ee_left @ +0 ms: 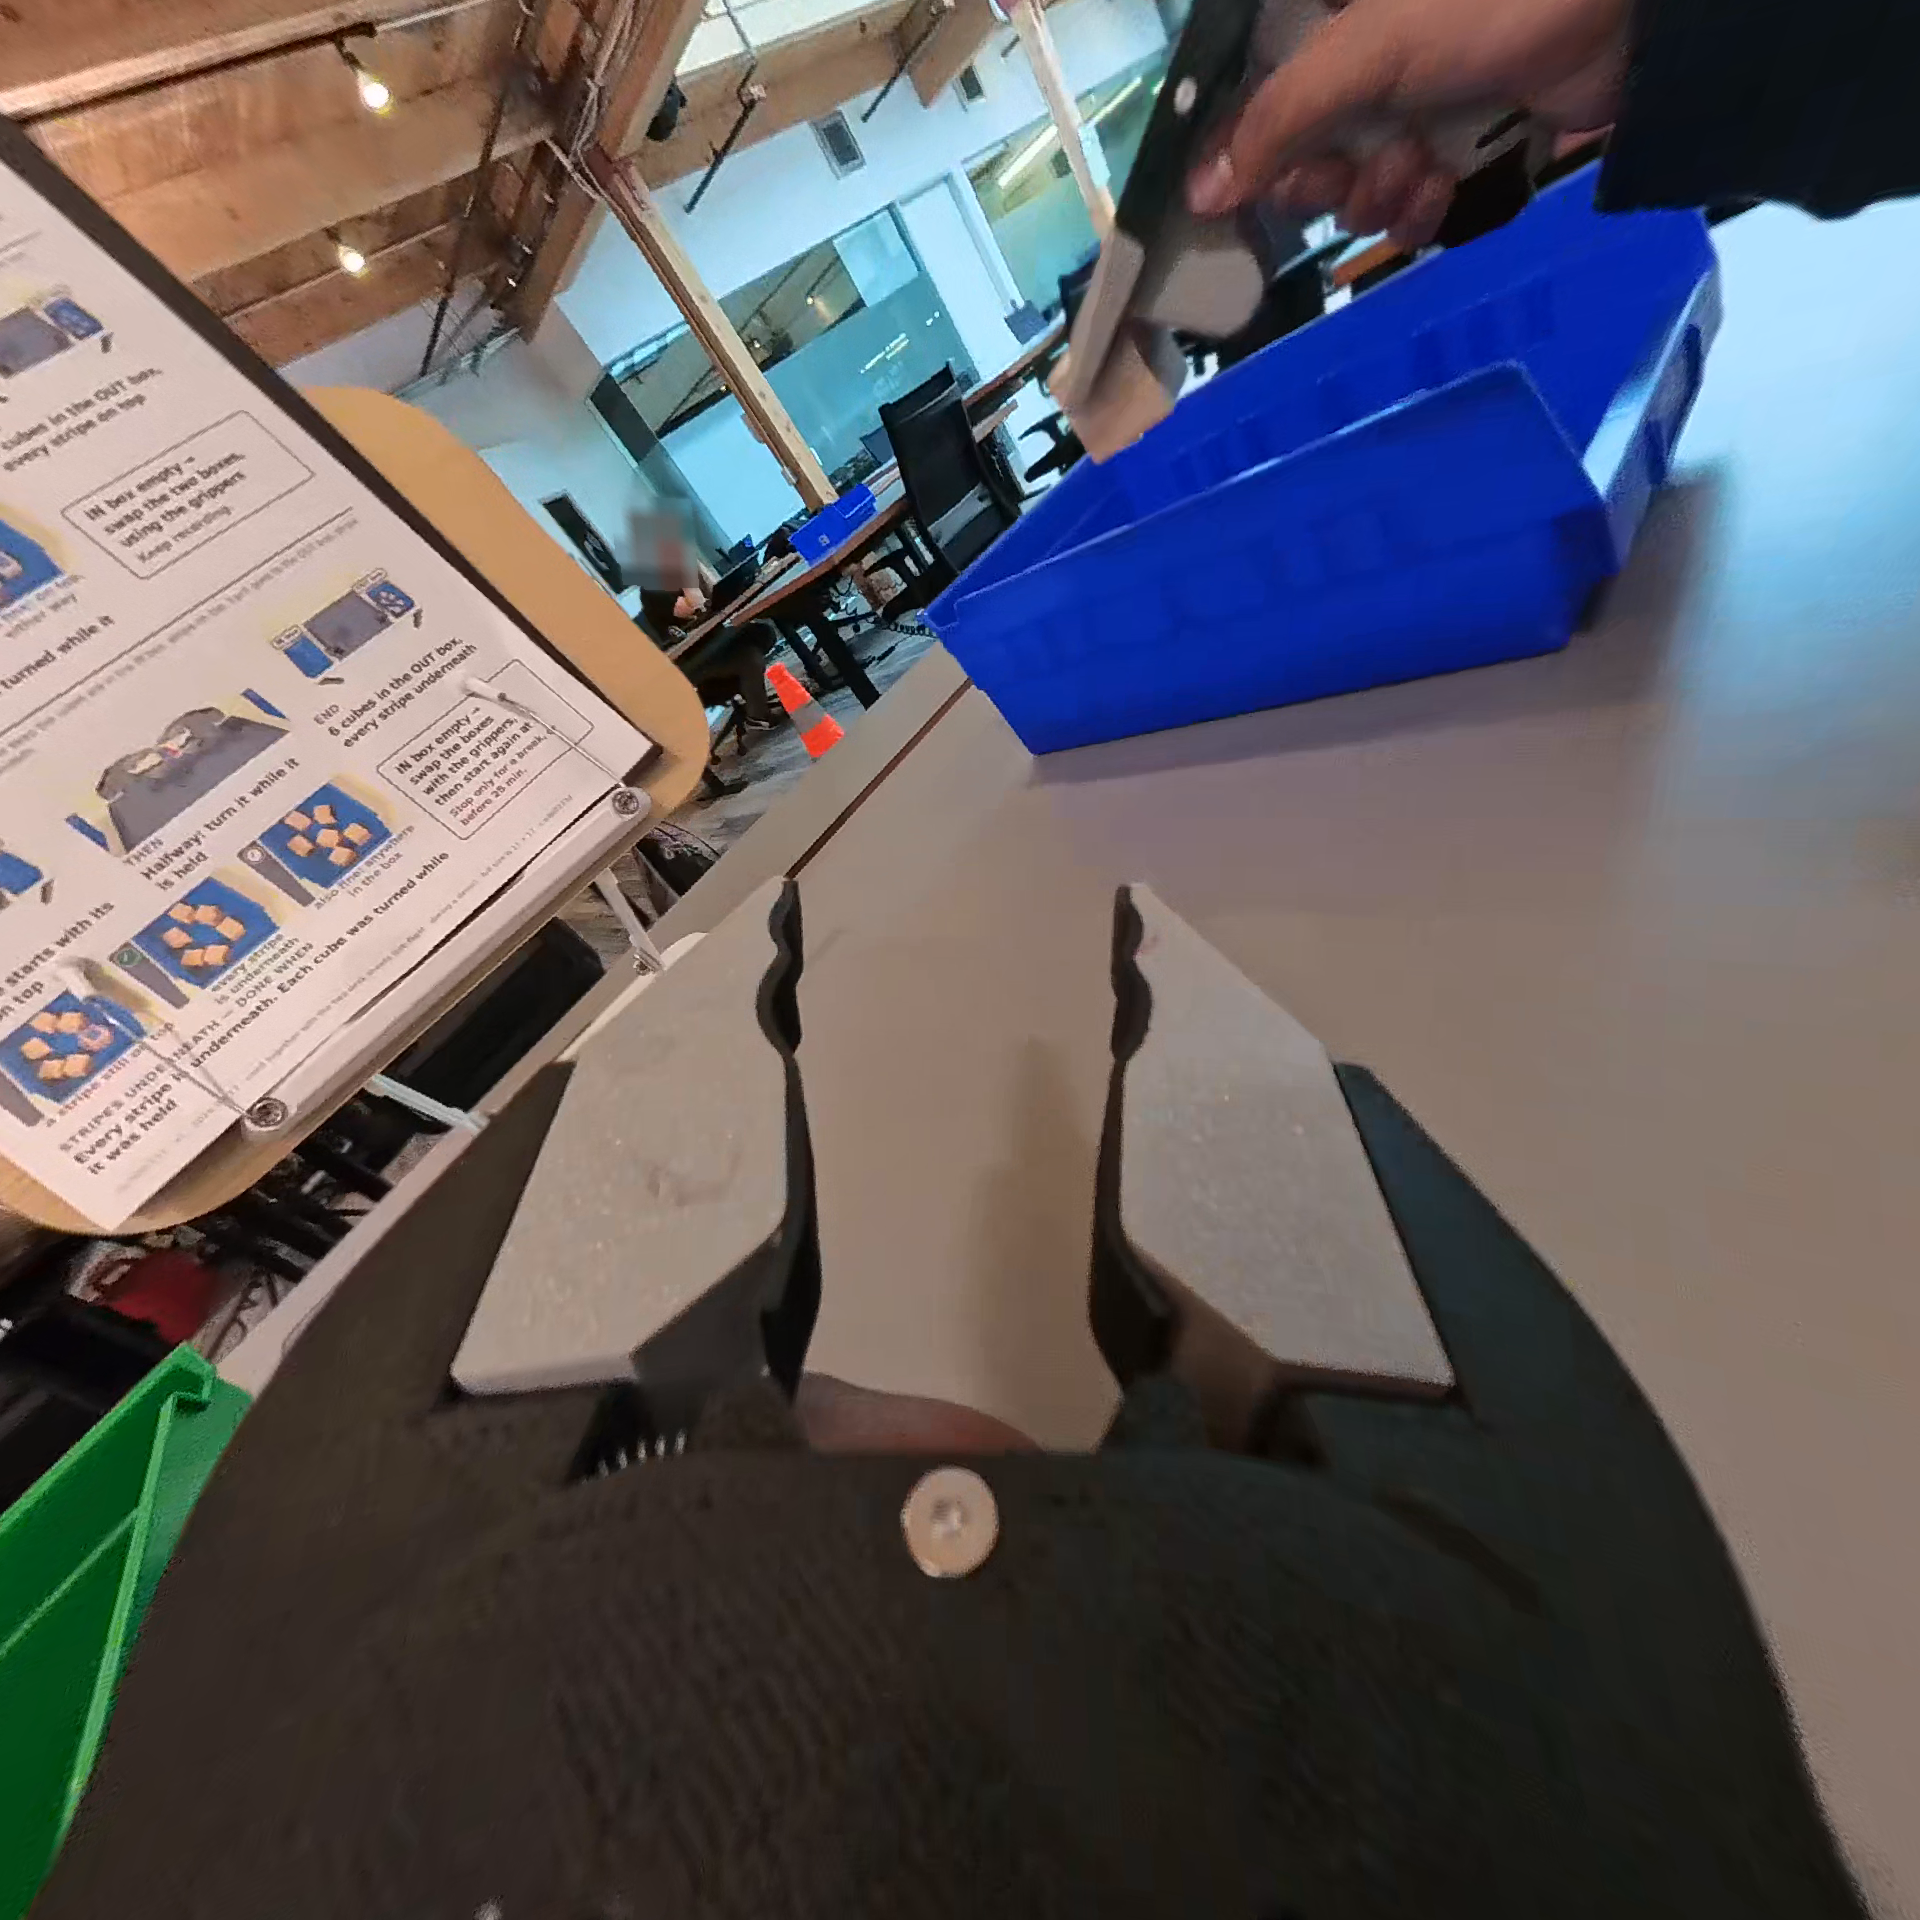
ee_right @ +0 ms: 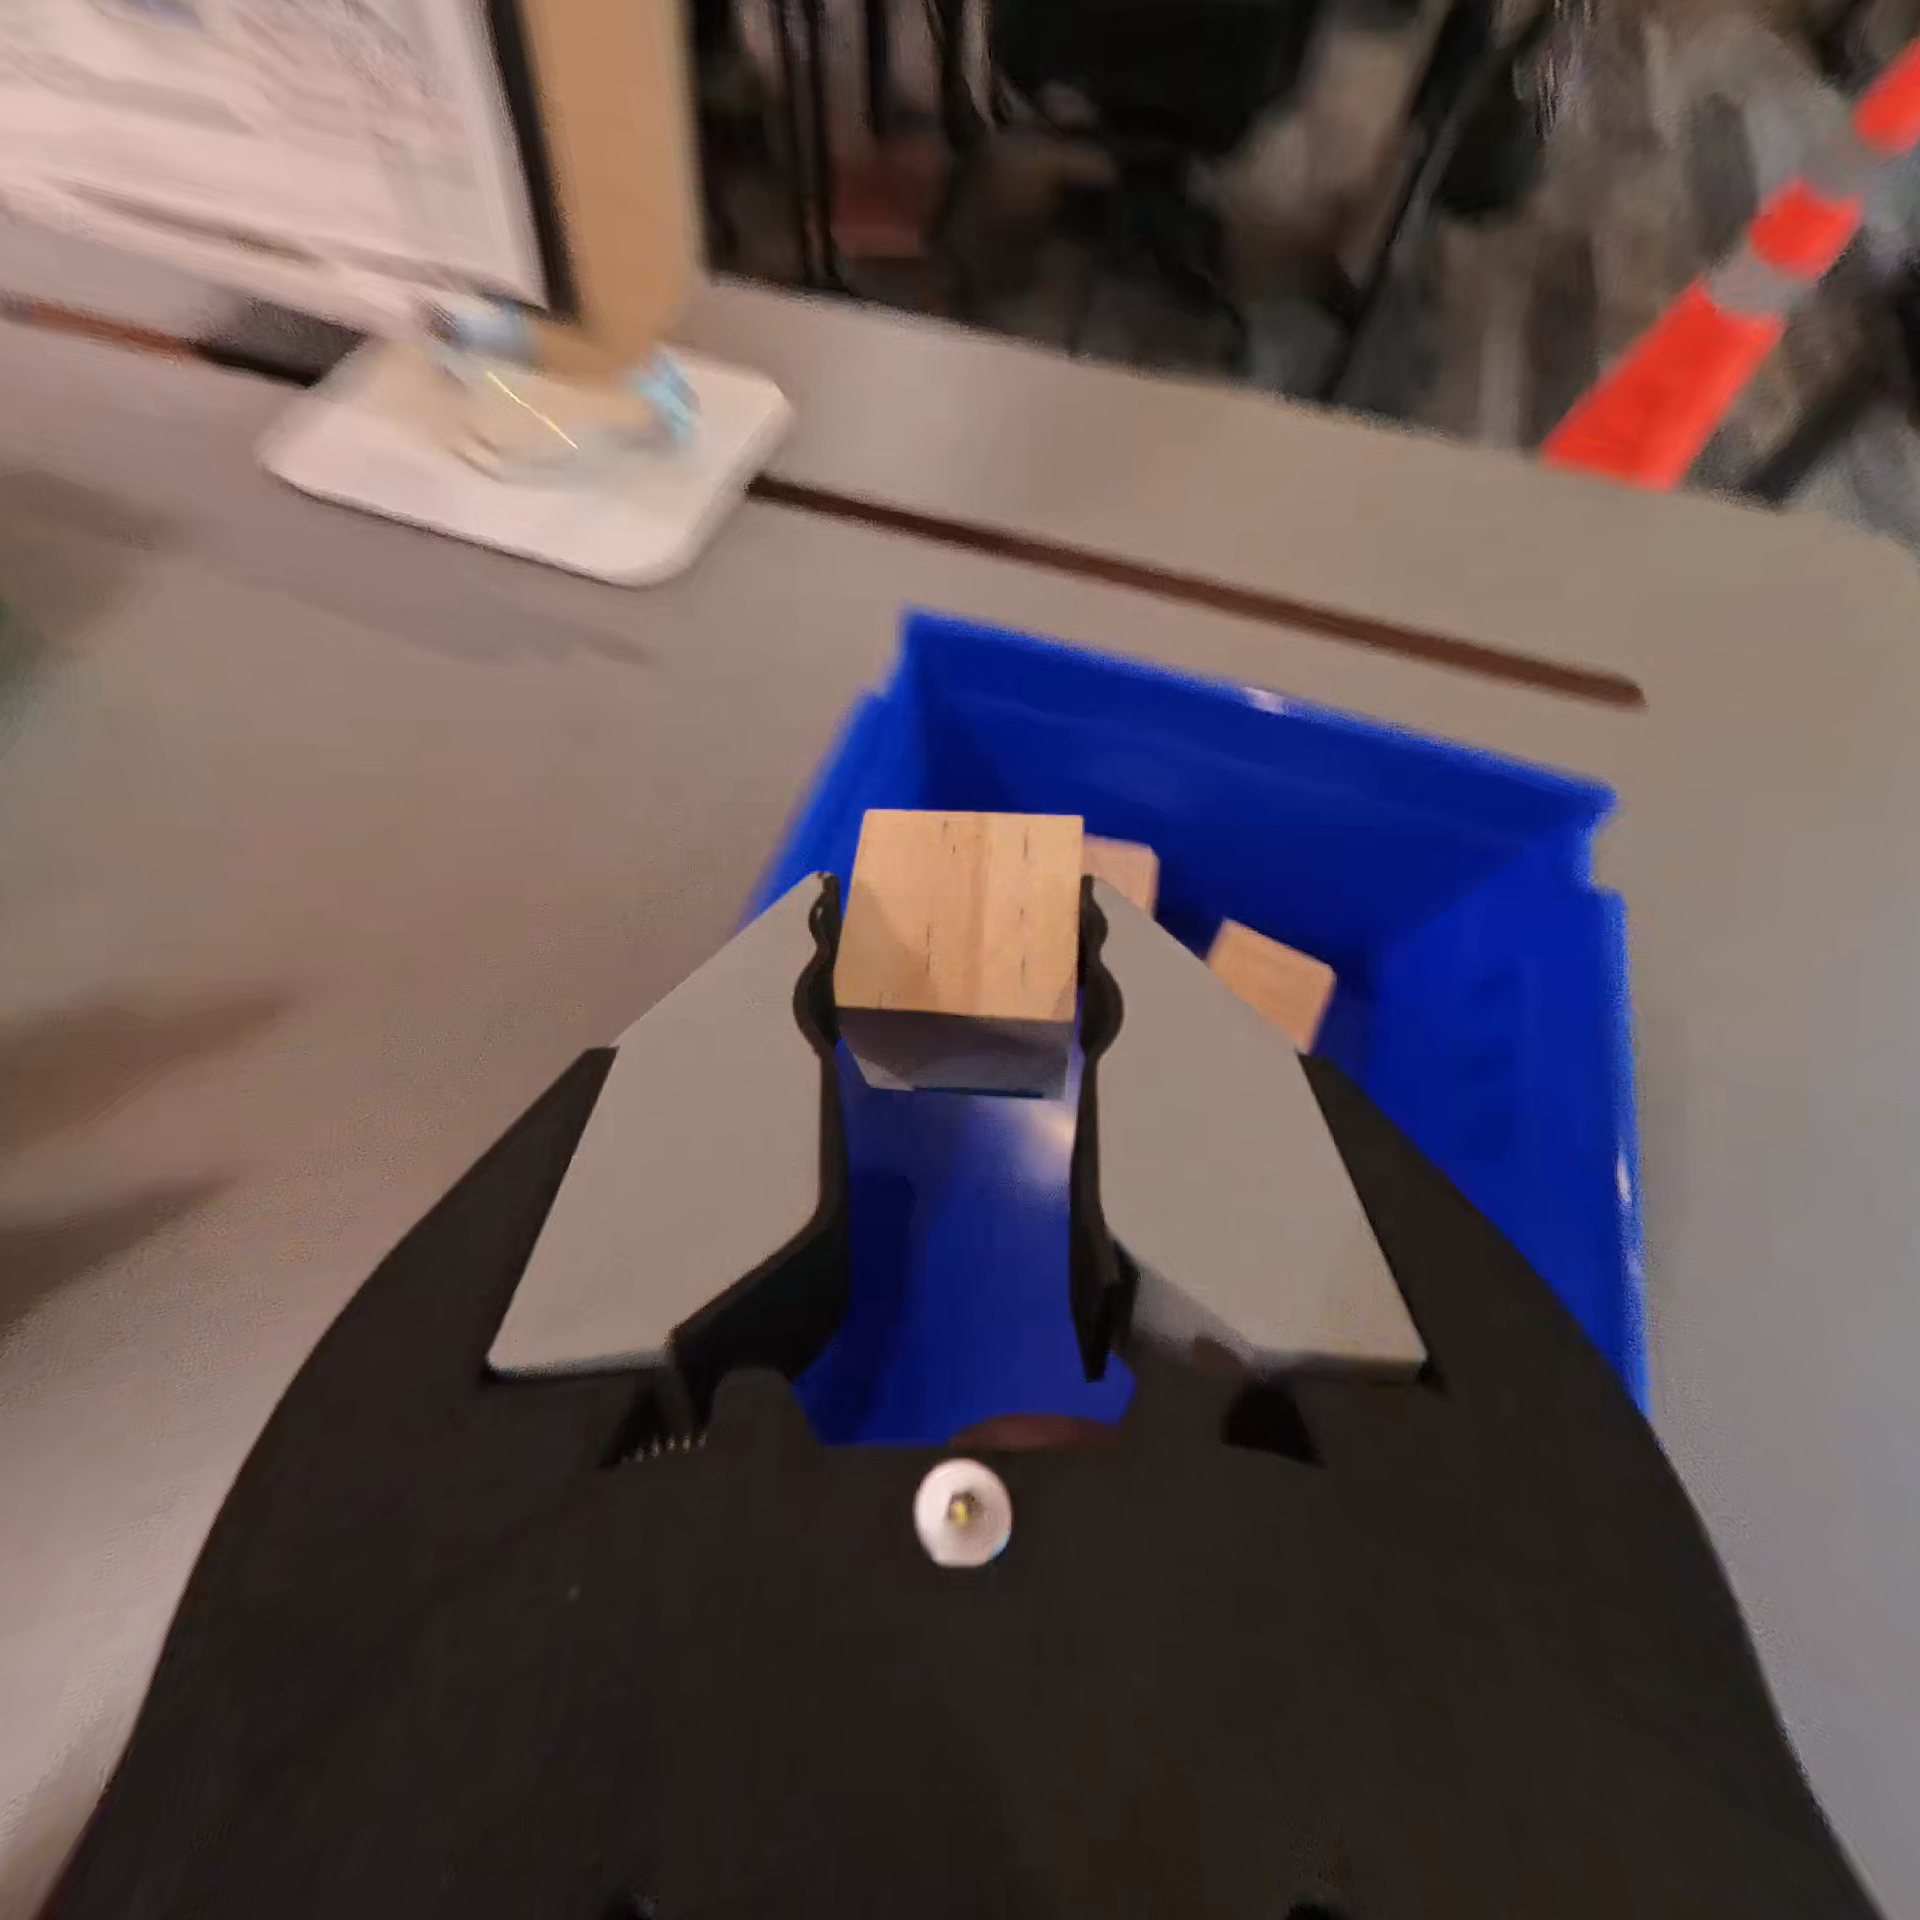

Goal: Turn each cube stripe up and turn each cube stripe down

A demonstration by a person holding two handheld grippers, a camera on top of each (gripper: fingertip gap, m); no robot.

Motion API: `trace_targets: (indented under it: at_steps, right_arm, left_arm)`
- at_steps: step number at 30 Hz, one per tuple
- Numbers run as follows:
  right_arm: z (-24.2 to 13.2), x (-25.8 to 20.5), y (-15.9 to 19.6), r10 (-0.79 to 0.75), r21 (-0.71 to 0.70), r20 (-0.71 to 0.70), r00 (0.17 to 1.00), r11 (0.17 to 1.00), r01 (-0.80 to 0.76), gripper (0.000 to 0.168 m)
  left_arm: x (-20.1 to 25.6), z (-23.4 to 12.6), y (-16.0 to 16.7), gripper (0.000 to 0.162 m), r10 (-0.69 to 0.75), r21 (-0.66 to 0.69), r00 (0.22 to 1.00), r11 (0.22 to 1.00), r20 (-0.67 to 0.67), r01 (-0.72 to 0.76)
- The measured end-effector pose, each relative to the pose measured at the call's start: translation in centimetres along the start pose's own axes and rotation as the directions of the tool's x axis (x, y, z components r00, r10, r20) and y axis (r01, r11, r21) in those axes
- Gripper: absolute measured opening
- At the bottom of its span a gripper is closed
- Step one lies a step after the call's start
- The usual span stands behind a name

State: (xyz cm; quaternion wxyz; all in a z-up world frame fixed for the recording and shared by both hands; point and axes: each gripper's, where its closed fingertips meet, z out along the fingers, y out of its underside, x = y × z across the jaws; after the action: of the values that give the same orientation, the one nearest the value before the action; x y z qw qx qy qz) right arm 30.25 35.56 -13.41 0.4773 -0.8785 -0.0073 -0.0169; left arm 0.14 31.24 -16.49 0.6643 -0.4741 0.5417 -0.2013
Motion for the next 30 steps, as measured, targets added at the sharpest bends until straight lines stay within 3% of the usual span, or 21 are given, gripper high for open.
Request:
trace_targets:
  at_steps: [5, 9, 12, 16, 19, 22, 26, 30]
  right_arm:
    - [4.7, 3.1, 8.2, -0.02, -0.34, -0.079, 0.997, 0.94, -0.008, 0.044]
    - [6.9, 3.4, 12.0, -0.028, -0.434, -0.094, 0.995, 0.901, -0.015, 0.044]
    - [6.3, 3.4, 10.5, -0.016, -0.374, -0.113, 0.993, 0.927, -0.027, 0.047]
    - [3.3, 2.1, 4.9, -0.028, -0.221, -0.116, 0.993, 0.975, 0.001, 0.051]
    - [0.2, -2.4, -0.7, -0.056, -0.022, -0.035, 0.998, 0.998, 0.055, 0.049]
    - [-1.8, -10.8, -3.8, -0.106, 0.123, 0.181, 0.978, 0.989, 0.085, 0.05]
    - [-1.2, -22.1, -2.1, -0.137, 0.113, 0.492, 0.859, 0.989, 0.093, 0.052]
    - [3.4, -28.1, 2.3, -0.138, 0.058, 0.561, 0.816, 0.99, 0.128, 0.05]
  left_arm:
    - [0.7, 0.3, 0.6, 0.058, -0.004, -0.036, 1.0, 0.999, -0.022, 0.003]
    - [0.5, 0.4, 1.6, 0.058, -0.017, -0.073, 1.0, 0.997, -0.021, 0.015]
    - [0.2, 0.5, 2.2, 0.057, -0.025, -0.102, 1.0, 0.995, -0.014, 0.023]
    - [0.4, 0.7, 2.6, 0.058, -0.038, -0.123, 0.999, 0.992, -0.02, 0.035]
    - [0.4, 0.8, 2.8, 0.058, -0.029, -0.133, 0.999, 0.991, -0.017, 0.026]
    - [0.3, 0.8, 2.9, 0.058, -0.037, -0.137, 0.999, 0.99, -0.012, 0.035]
    - [0.1, 0.8, 3.1, 0.057, -0.047, -0.141, 0.999, 0.989, -0.005, 0.045]
    - [0.0, 0.7, 3.2, 0.057, -0.049, -0.144, 0.999, 0.988, 0.004, 0.049]
